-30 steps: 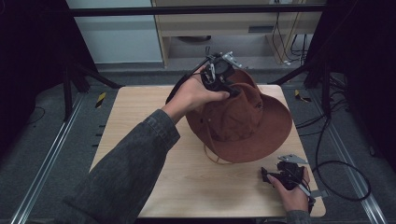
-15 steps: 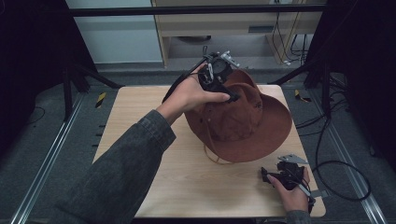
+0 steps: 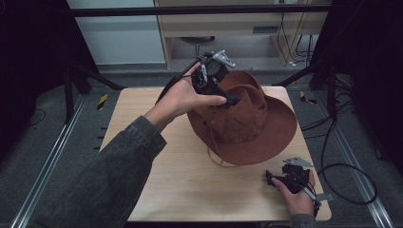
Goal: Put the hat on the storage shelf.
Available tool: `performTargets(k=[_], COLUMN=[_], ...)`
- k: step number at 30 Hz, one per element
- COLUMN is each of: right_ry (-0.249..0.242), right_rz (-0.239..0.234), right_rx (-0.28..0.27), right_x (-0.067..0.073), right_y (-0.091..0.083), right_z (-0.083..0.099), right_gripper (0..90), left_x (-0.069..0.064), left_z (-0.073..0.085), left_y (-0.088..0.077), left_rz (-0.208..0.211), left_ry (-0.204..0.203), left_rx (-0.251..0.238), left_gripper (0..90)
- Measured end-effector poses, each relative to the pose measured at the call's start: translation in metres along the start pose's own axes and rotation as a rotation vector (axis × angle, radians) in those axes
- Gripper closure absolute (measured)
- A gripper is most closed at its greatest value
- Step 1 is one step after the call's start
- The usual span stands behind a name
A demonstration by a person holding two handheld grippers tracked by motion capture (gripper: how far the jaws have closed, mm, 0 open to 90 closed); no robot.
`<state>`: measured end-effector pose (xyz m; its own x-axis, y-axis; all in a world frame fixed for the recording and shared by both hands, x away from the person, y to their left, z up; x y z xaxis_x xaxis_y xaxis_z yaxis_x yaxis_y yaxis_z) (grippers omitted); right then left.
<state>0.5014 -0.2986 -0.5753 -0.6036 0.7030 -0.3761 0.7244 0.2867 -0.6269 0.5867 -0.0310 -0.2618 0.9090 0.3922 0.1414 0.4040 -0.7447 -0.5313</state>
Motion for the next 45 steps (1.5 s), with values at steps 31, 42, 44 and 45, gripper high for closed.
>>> performTargets(k=[31, 42, 44, 45], right_ry=[-0.003, -0.004, -0.004, -0.004], right_rz=[0.003, 0.001, 0.002, 0.002], right_rx=[0.0, 0.003, 0.003, 0.003], right_x=[0.0, 0.0, 0.0, 0.0], right_y=[0.0, -0.001, -0.001, -0.001], right_z=[0.0, 0.0, 0.0, 0.0], right_gripper=[0.7, 0.7, 0.7, 0.7], left_x=[0.0, 0.018, 0.022, 0.024], left_z=[0.027, 0.056, 0.063, 0.067], left_y=[-0.07, -0.107, -0.115, -0.119], left_rz=[-0.047, -0.117, -0.129, -0.134], left_ry=[-0.014, -0.069, -0.08, -0.085], left_rx=[-0.125, -0.176, -0.181, -0.178], left_gripper=[7.0, 6.0, 5.8, 5.7])
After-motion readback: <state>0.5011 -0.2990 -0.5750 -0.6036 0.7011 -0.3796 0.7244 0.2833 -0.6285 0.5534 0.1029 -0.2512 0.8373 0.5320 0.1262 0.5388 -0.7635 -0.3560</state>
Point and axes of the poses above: each handheld gripper's, and its own axes: y roughly forward along the jaws, z roughly out of its underside, x roughly to its left, the point moved 9 cm from there along y, roughly forward along the jaws, and after that the axes turned 10 degrees about -x, right-handed, at the moved point
